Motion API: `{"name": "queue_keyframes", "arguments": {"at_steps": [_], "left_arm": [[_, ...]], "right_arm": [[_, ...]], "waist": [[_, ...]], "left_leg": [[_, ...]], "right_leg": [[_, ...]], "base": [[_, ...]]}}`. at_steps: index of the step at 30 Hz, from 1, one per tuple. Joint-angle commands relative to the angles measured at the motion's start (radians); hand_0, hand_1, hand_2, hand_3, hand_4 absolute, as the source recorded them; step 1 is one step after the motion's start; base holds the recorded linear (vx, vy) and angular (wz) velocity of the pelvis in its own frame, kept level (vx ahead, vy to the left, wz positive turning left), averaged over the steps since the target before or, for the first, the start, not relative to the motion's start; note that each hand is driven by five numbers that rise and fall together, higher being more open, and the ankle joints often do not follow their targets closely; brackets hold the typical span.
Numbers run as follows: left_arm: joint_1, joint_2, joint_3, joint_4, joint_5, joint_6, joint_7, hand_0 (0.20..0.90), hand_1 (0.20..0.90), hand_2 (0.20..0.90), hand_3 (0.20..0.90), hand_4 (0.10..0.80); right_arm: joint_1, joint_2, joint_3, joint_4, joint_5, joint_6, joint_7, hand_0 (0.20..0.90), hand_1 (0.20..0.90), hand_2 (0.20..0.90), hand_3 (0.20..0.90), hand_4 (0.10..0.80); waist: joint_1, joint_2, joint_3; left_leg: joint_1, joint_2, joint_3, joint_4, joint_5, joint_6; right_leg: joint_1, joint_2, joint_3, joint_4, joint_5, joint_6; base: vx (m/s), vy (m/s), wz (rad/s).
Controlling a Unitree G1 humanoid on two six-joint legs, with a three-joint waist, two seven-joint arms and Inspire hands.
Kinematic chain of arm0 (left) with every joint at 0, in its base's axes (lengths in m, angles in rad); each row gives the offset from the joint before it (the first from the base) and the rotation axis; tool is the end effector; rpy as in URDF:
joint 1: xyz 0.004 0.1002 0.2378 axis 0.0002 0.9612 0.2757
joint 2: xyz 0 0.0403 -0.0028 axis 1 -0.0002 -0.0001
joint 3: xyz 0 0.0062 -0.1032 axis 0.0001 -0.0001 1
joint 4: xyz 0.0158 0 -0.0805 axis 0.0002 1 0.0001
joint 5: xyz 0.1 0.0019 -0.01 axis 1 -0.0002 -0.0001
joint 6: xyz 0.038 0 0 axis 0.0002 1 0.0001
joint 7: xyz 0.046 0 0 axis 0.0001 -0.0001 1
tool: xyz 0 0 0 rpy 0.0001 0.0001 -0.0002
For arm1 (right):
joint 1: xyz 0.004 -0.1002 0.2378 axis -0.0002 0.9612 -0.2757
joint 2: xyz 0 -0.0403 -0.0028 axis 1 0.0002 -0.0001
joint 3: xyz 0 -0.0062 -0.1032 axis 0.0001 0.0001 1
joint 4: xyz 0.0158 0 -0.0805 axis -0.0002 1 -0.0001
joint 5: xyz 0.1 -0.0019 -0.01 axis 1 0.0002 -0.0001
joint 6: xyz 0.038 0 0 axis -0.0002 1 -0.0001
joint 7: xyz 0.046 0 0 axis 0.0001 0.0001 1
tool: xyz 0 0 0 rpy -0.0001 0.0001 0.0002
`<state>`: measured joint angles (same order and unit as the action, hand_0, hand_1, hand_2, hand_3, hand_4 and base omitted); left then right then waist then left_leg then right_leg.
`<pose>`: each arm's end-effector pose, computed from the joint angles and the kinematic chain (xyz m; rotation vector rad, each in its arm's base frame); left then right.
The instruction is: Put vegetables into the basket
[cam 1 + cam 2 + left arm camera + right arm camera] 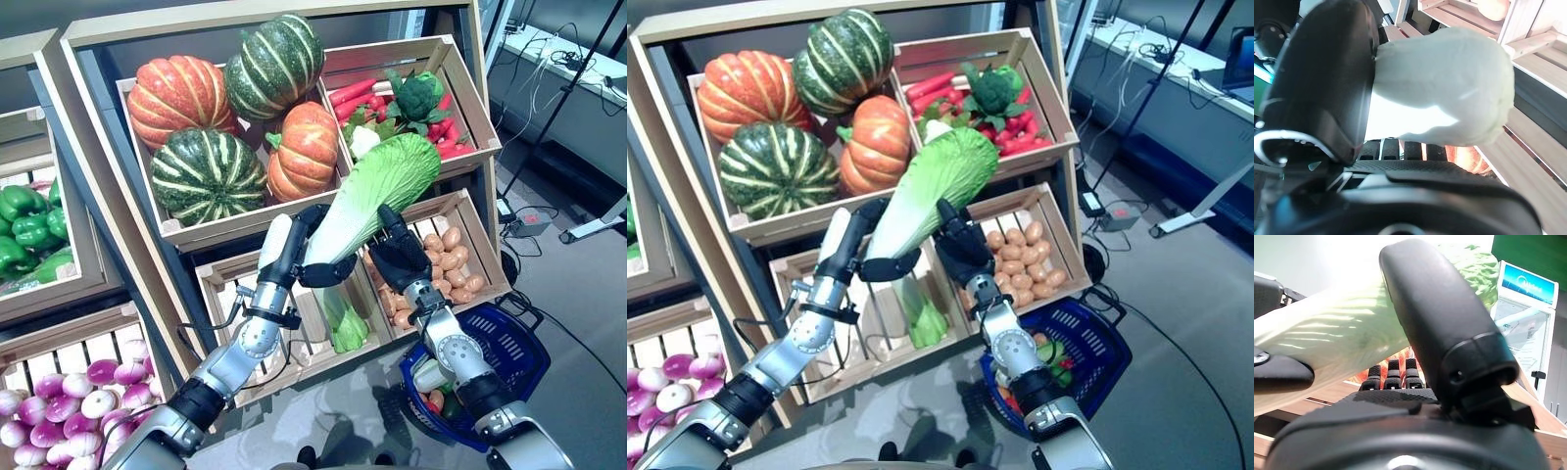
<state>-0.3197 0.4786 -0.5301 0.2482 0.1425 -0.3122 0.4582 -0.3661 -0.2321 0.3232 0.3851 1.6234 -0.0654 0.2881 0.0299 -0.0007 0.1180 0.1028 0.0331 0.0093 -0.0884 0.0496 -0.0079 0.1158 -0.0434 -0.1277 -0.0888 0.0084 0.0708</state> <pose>0.2412 0.1447 0.0562 0.5822 -0.4165 -0.1364 0.2649 -0.1327 0.0465 1.2889 0.0445 0.3935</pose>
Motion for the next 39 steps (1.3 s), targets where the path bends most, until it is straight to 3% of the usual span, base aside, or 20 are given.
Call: {"name": "queue_keyframes", "arguments": {"at_steps": [1,7,8,9,27,28,29,33,39], "left_arm": [[-0.098,-0.021,-0.278,-0.138,0.096,-0.261,-0.109,0.3,0.3,0.3,0.3,0.4],[-0.109,-0.024,-0.283,-0.131,0.095,-0.252,-0.11,0.3,0.3,0.3,0.3,0.4],[-0.11,-0.024,-0.285,-0.127,0.096,-0.253,-0.107,0.3,0.3,0.3,0.3,0.4],[-0.111,-0.024,-0.284,-0.126,0.096,-0.254,-0.107,0.3,0.3,0.3,0.3,0.4],[-0.097,-0.034,-0.274,-0.105,0.055,-0.207,-0.123,0.3,0.3,0.3,0.3,0.4],[-0.087,-0.035,-0.269,-0.091,0.033,-0.183,-0.115,0.691,0.691,0.691,0.691,0.66],[-0.083,-0.035,-0.266,-0.086,0.024,-0.177,-0.11,0.9,0.9,0.9,0.9,0.8],[-0.051,-0.04,-0.226,-0.025,-0.036,-0.132,-0.087,0.9,0.9,0.9,0.9,0.8],[0.048,-0.026,-0.1,0.072,-0.135,-0.091,-0.111,0.9,0.9,0.9,0.9,0.8]], "right_arm": [[-0.299,0.041,-0.088,0.004,-0.046,-0.109,0.041,0.9,0.9,0.9,0.9,0.8],[-0.334,0.025,-0.079,-0.037,-0.104,-0.13,0.083,0.9,0.9,0.9,0.9,0.8],[-0.336,0.024,-0.077,-0.052,-0.107,-0.125,0.089,0.853,0.853,0.853,0.853,0.769],[-0.337,0.024,-0.076,-0.055,-0.117,-0.13,0.09,0.3,0.3,0.3,0.3,0.4],[-0.323,0.0,-0.092,-0.047,-0.21,-0.161,0.044,0.3,0.3,0.3,0.3,0.4],[-0.316,-0.003,-0.092,-0.045,-0.211,-0.162,0.038,0.3,0.3,0.3,0.3,0.4],[-0.314,-0.005,-0.092,-0.044,-0.21,-0.161,0.037,0.3,0.3,0.3,0.3,0.4],[-0.28,-0.017,-0.103,-0.027,-0.235,-0.161,0.029,0.3,0.3,0.3,0.3,0.4],[-0.191,-0.074,-0.152,0.01,-0.293,-0.158,0.017,0.3,0.3,0.3,0.3,0.4]], "waist": [[0.016,-0.031,-0.074],[0.014,-0.035,-0.072],[0.013,-0.035,-0.074],[0.014,-0.035,-0.074],[0.007,-0.035,-0.073],[0.005,-0.035,-0.074],[0.005,-0.035,-0.074],[0.006,-0.035,-0.074],[0.01,-0.034,-0.071]], "left_leg": [[-0.012,-0.041,-0.025,0.001,-0.036,0.018],[-0.012,-0.043,-0.027,0.001,-0.037,0.02],[-0.012,-0.043,-0.027,0.001,-0.038,0.021],[-0.012,-0.043,-0.027,0.001,-0.038,0.021],[-0.012,-0.035,-0.015,0.001,-0.037,0.015],[-0.011,-0.034,-0.013,0.001,-0.037,0.014],[-0.011,-0.034,-0.013,0.001,-0.036,0.014],[-0.01,-0.033,-0.009,0.001,-0.037,0.013],[-0.011,-0.031,-0.004,0.001,-0.032,0.012]], "right_leg": [[-0.012,-0.024,0.003,0.001,0.062,-0.023],[-0.014,-0.022,0.008,0.001,0.061,-0.024],[-0.014,-0.022,0.008,0.001,0.059,-0.024],[-0.014,-0.022,0.008,0.001,0.058,-0.024],[-0.013,-0.02,0.007,0.001,0.058,-0.024],[-0.013,-0.02,0.008,0.001,0.058,-0.024],[-0.013,-0.02,0.008,0.001,0.058,-0.024],[-0.014,-0.02,0.007,0.001,0.06,-0.022],[-0.016,-0.021,0.003,0.001,0.065,-0.023]], "base": [[0.0,0.0,0.0],[0.0,0.0,0.0],[0.0,0.0,0.0],[0.0,0.0,0.0],[0.0,0.0,0.0],[0.0,0.0,0.0],[0.0,0.0,0.0],[0.0,0.0,0.0],[0.005,0.0,0.0]]}}
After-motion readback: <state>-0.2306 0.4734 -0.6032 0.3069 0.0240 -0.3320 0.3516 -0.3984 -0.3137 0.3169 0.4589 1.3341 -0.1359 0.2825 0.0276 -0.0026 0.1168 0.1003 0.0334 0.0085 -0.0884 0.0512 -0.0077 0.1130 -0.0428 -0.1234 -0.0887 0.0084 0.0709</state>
